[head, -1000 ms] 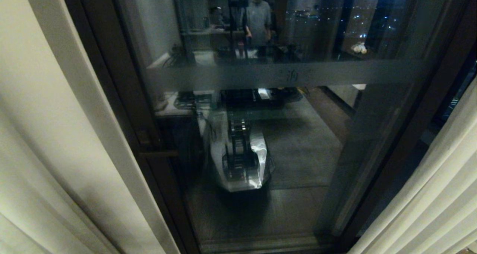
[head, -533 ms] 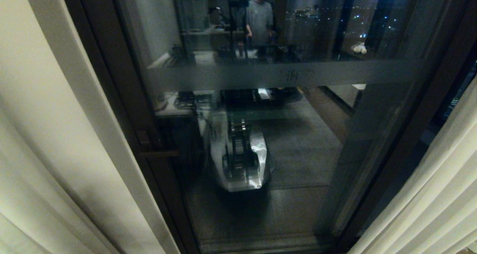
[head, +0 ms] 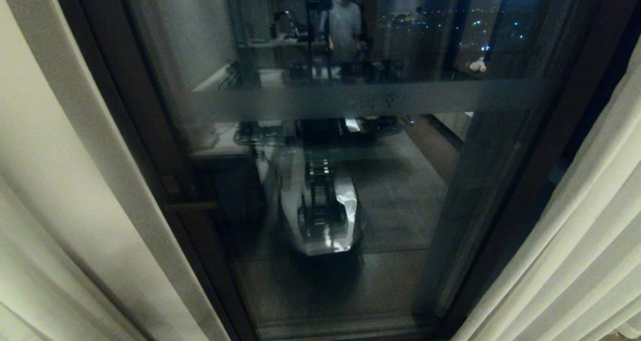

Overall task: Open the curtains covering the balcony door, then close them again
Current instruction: Pull the inner curtains open on both sides

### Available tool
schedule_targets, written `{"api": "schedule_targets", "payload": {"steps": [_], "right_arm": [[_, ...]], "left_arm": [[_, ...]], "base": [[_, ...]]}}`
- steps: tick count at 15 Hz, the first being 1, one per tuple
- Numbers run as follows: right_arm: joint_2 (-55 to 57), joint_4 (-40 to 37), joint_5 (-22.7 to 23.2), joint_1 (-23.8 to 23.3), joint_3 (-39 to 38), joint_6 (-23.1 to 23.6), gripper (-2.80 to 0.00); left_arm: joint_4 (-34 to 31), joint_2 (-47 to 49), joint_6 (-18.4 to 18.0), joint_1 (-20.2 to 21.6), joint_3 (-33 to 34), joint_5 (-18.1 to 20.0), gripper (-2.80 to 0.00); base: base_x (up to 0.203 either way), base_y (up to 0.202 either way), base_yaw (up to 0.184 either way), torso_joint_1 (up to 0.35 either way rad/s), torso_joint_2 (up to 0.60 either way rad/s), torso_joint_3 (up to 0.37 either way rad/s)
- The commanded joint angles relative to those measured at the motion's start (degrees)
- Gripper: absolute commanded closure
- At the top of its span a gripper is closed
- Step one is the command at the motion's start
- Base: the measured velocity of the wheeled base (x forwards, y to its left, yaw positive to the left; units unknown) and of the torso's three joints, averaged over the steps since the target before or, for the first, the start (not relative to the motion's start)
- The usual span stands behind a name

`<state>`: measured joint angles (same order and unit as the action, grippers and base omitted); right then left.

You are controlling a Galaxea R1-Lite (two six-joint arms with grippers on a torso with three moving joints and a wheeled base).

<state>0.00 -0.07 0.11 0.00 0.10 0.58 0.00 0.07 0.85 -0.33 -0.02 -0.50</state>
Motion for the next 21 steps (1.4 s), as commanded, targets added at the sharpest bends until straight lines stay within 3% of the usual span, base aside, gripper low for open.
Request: {"api": "schedule_targets", "payload": {"steps": [1, 16, 21], "right_arm": [[0.1, 0.0, 0.0, 0.0, 0.0, 0.0, 0.00], [0.1, 0.0, 0.0, 0.0, 0.0, 0.0, 0.00], [0.0, -0.3, 0.2, 0.0, 0.1, 1.0, 0.00]], "left_arm": [[0.0, -0.1, 0.0, 0.0, 0.0, 0.0, 0.00], [0.0, -0.1, 0.2, 0.0, 0.0, 0.0, 0.00], [0.0, -0.1, 0.2, 0.0, 0.0, -0.1, 0.00]], "base": [[0.000, -0.189, 0.000, 0.002, 0.00, 0.005], [0.000, -0.188, 0.000, 0.003, 0.00, 0.002], [0.000, -0.036, -0.001, 0.001, 0.00, 0.001]]}}
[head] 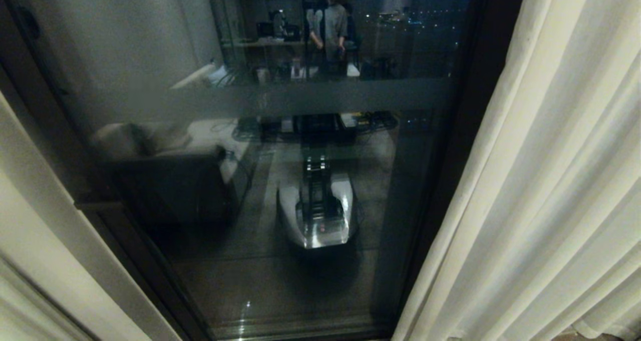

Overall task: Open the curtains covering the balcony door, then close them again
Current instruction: Pull the inner curtains open on both sides

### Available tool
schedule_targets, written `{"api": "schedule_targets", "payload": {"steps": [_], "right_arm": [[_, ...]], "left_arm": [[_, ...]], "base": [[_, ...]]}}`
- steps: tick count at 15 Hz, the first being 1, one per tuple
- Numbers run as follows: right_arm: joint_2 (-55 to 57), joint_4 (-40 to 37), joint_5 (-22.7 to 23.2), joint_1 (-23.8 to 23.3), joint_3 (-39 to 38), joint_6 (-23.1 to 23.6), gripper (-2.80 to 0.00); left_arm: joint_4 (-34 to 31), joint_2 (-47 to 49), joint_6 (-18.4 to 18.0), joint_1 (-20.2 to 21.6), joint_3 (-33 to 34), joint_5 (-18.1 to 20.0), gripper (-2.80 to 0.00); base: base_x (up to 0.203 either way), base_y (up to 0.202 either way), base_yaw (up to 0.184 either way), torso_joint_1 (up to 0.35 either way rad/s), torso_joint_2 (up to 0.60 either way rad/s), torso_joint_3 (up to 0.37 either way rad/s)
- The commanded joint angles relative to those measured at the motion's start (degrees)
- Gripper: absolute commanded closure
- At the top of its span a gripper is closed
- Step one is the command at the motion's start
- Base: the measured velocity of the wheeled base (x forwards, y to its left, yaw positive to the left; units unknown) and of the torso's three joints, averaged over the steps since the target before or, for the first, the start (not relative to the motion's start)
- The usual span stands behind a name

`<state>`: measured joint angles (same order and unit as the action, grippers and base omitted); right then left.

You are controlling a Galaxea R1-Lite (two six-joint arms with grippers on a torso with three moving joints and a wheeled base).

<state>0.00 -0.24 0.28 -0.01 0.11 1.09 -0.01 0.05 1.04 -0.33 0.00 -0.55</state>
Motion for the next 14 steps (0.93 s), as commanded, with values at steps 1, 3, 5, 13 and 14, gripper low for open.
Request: {"api": "schedule_targets", "payload": {"steps": [1, 3, 5, 13, 14], "right_arm": [[0.1, -0.5, 1.1, 0.0, 0.1, 2.5, 0.00], [0.1, 0.0, 1.5, 0.0, 0.0, 2.3, 0.00], [0.0, 0.0, 1.5, 0.0, 0.0, 2.1, 0.00], [0.2, -0.4, 2.6, 0.0, 0.0, 8.1, 0.00], [1.2, -0.2, 2.8, 0.0, 0.1, 9.3, 0.00]], "left_arm": [[0.0, 0.0, 0.0, 0.0, 0.0, 0.0, 0.00], [0.0, 0.0, 0.0, 0.0, 0.0, -0.1, 0.00], [0.0, 0.0, 0.0, 0.0, 0.0, -0.1, 0.00], [0.0, 0.0, 0.1, 0.0, 0.0, -0.1, 0.00], [0.0, 0.0, 0.1, 0.0, 0.0, -0.1, 0.00]], "base": [[0.000, 0.000, 0.000, 0.000, 0.00, 0.000], [0.000, 0.000, 0.000, 0.000, 0.00, 0.000], [0.000, 0.000, 0.000, 0.000, 0.00, 0.000], [0.000, 0.000, 0.000, 0.000, 0.00, 0.000], [0.000, 0.000, 0.000, 0.000, 0.00, 0.000]]}}
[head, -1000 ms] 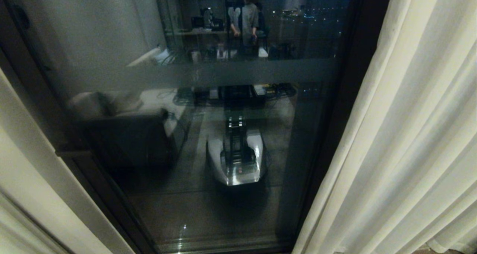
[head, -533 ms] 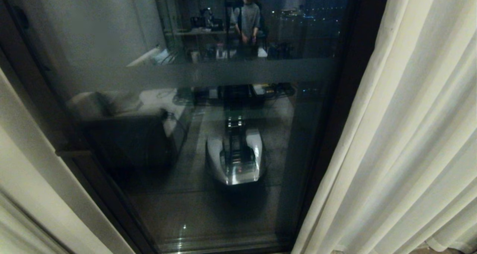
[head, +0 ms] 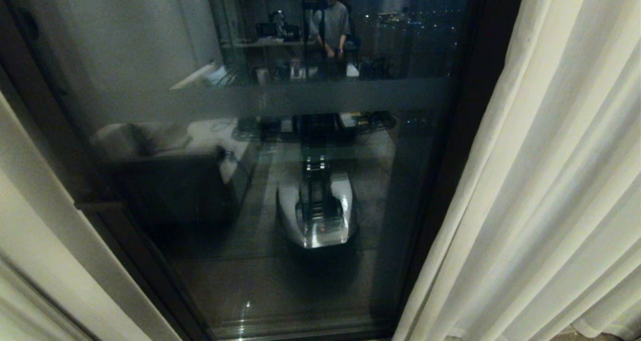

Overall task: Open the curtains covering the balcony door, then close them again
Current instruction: Pull the inner curtains open on both sides

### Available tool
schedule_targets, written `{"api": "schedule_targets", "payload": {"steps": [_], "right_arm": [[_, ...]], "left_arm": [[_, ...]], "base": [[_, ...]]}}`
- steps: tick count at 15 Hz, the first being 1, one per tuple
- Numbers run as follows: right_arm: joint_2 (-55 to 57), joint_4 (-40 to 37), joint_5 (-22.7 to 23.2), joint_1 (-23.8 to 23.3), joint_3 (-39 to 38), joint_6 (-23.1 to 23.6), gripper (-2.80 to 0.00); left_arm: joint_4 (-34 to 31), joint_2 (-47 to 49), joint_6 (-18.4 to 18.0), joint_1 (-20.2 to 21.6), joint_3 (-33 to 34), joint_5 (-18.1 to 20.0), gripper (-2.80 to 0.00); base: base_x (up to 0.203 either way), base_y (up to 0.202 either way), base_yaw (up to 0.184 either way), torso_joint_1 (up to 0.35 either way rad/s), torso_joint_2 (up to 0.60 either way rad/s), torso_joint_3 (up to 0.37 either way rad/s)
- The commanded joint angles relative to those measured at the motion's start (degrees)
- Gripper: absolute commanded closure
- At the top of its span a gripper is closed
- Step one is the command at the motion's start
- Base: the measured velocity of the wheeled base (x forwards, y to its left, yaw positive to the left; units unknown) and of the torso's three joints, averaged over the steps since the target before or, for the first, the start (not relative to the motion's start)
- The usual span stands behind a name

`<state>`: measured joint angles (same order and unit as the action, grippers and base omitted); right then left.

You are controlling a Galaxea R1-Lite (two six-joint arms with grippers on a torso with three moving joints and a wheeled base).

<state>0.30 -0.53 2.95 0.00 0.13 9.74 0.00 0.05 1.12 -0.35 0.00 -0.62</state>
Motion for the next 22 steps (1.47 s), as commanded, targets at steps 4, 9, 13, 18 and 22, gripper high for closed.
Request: {"api": "schedule_targets", "payload": {"steps": [4, 9, 13, 18, 22], "right_arm": [[11.6, 2.8, 6.0, 0.0, 5.3, 1.5, 0.00], [29.5, 6.2, 12.2, 0.0, 20.3, 1.4, -2.80], [41.7, 10.0, 13.9, 0.1, 30.1, 0.8, -2.80], [55.5, 11.0, 14.0, 0.0, 39.8, 1.1, -2.80], [65.7, 17.4, 14.0, 0.1, 45.8, 1.2, -2.80]], "left_arm": [[0.0, 0.0, 0.0, 0.0, 0.0, 0.0, 0.00], [0.0, 0.0, 0.0, 0.0, 0.0, 0.0, 0.00], [0.0, 0.0, 0.0, 0.0, 0.0, 0.0, 0.00], [0.0, 0.0, 0.0, 0.0, 0.0, 0.0, 0.00], [0.0, 0.0, 0.0, 0.0, 0.0, 0.0, 0.00]], "base": [[0.000, 0.000, 0.000, 0.000, 0.00, 0.000], [0.000, 0.000, 0.000, 0.000, 0.00, 0.000], [0.000, 0.000, 0.000, 0.000, 0.00, 0.000], [0.000, 0.000, 0.000, 0.000, 0.00, 0.000], [0.000, 0.000, 0.000, 0.000, 0.00, 0.000]]}}
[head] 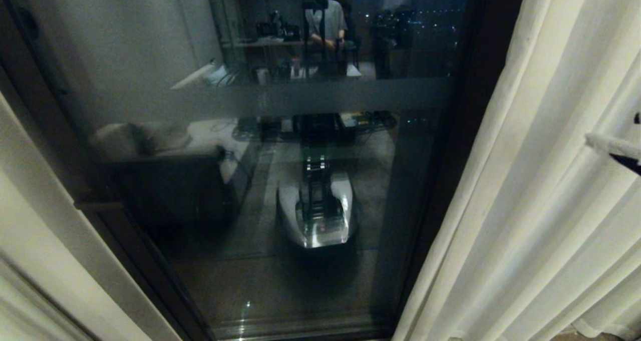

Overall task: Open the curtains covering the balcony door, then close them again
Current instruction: Pull the inner curtains open on both sides

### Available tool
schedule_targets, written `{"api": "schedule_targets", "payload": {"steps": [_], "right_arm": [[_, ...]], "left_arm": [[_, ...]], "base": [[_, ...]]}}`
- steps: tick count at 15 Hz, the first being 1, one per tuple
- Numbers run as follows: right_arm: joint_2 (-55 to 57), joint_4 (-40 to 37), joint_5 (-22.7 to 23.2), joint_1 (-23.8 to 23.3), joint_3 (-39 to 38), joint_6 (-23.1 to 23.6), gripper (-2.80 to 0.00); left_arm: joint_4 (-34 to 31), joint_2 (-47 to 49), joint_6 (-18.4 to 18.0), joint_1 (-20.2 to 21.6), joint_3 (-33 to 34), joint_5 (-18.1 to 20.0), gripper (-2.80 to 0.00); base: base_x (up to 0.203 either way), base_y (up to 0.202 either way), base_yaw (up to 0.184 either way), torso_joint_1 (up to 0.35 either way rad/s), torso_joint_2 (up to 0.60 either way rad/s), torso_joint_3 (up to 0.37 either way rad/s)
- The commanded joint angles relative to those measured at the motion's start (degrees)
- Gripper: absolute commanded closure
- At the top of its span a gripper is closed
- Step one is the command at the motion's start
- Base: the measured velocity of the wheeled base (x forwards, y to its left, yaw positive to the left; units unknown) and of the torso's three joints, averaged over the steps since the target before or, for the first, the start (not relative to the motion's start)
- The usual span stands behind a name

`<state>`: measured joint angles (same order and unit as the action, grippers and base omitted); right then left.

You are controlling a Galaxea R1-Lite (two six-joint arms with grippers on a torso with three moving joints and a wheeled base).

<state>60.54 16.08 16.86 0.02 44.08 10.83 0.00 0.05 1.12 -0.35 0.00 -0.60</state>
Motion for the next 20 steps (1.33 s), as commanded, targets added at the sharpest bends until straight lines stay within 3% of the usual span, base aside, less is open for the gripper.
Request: {"api": "schedule_targets", "payload": {"steps": [1, 11, 20], "right_arm": [[7.3, 1.6, 0.1, 0.1, 3.4, 0.1, -2.80], [23.2, 6.2, -0.2, 4.4, 17.3, -2.1, -2.80], [31.2, 6.6, -6.5, 5.3, 27.0, -2.1, -2.80]], "left_arm": [[0.0, 0.0, 0.0, 0.0, 0.0, 0.0, 0.00], [0.0, 0.0, 0.0, 0.0, 0.0, 0.0, 0.00], [0.0, 0.0, 0.0, 0.0, 0.0, 0.0, 0.00]], "base": [[0.000, 0.000, 0.000, 0.000, 0.00, 0.000], [0.000, 0.000, 0.000, 0.000, 0.00, 0.000], [0.000, 0.000, 0.000, 0.000, 0.00, 0.000]]}}
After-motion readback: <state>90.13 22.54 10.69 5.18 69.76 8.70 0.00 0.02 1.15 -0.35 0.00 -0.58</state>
